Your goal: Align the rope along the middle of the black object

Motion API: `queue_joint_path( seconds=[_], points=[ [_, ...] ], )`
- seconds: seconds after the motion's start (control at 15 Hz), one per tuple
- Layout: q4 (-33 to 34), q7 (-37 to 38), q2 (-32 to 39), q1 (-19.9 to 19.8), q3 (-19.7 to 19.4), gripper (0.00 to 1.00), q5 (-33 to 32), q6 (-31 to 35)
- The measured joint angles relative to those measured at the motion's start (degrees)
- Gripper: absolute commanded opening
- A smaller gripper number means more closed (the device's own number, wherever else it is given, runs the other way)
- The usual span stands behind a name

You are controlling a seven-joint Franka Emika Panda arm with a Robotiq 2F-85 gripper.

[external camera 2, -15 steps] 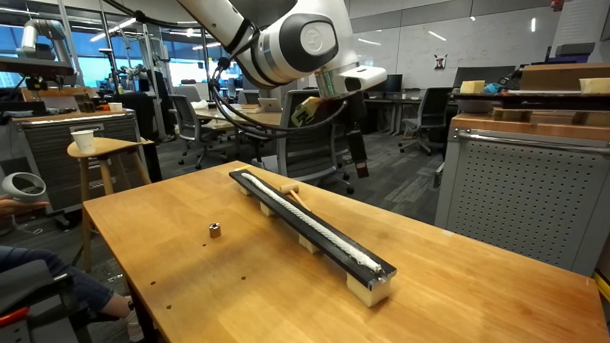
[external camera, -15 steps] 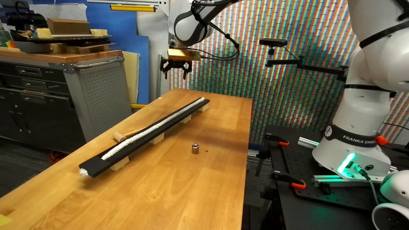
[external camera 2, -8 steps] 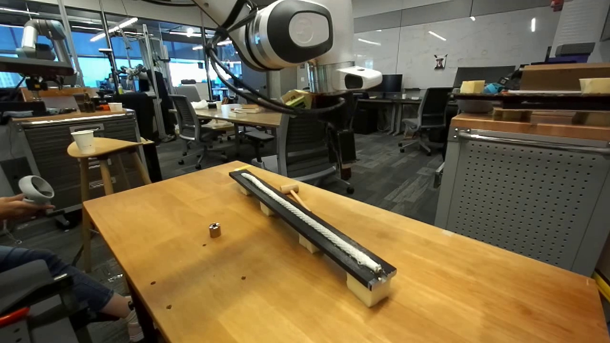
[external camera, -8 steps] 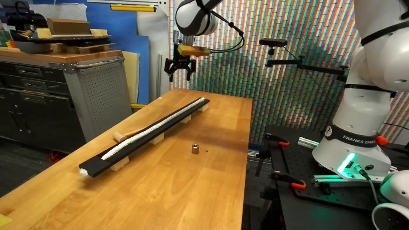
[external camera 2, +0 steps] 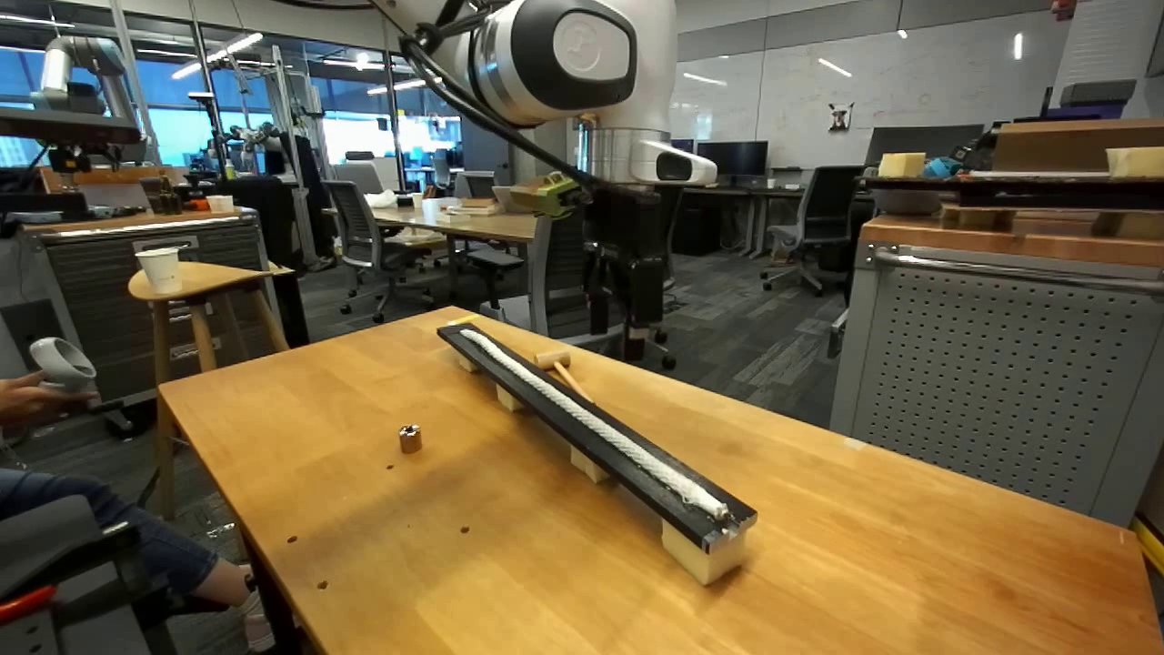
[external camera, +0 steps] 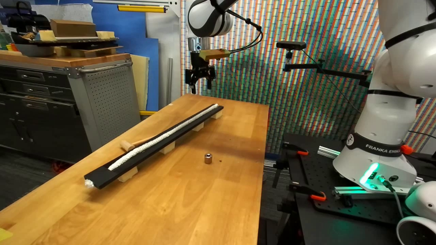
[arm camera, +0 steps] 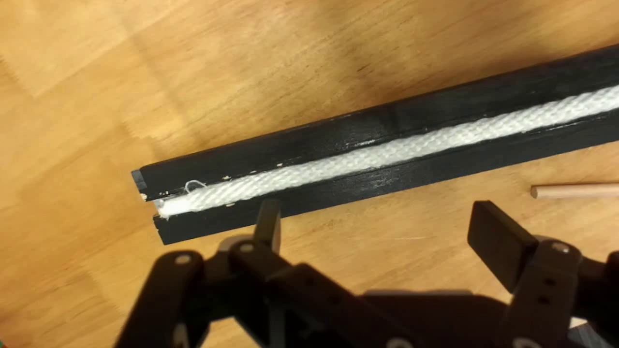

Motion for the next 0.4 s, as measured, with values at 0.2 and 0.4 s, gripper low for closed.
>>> queue_joint_path(
  seconds=[0.2,0.4],
  points=[
    [0.0,-0.72,0.0,0.0,0.0,1.0,-0.04,-0.3],
    [0.0,-0.79,0.0,0.0,0.0,1.0,-0.06,-0.32]
  ],
)
